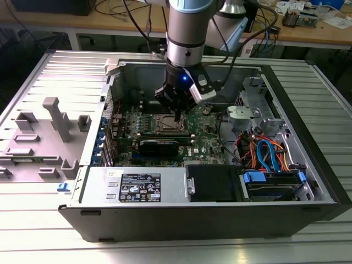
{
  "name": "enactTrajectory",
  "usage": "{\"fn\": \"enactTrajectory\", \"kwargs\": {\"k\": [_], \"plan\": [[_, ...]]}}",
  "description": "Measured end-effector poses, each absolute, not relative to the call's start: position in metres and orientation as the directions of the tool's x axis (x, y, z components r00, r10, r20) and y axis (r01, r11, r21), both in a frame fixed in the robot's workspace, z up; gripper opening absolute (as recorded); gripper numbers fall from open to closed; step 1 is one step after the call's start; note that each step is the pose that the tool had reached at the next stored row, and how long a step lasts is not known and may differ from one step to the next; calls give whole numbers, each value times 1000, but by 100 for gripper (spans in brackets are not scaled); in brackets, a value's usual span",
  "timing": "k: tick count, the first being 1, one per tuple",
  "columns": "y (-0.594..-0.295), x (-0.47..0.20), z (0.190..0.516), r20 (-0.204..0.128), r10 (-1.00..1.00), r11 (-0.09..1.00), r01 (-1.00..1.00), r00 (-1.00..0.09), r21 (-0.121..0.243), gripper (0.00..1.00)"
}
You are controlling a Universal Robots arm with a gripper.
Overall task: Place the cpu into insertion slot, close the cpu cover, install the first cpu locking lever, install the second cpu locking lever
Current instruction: 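Install the second cpu locking lever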
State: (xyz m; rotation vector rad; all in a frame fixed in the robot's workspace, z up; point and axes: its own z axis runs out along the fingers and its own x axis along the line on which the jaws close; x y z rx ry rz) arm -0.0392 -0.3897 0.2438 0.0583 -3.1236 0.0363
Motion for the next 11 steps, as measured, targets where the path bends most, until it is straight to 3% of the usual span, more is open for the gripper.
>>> {"fn": "enactTrajectory", "kwargs": {"k": [11], "plan": [[-410,-40,245,24,-37,999,-38,-999,-23,11]]}}
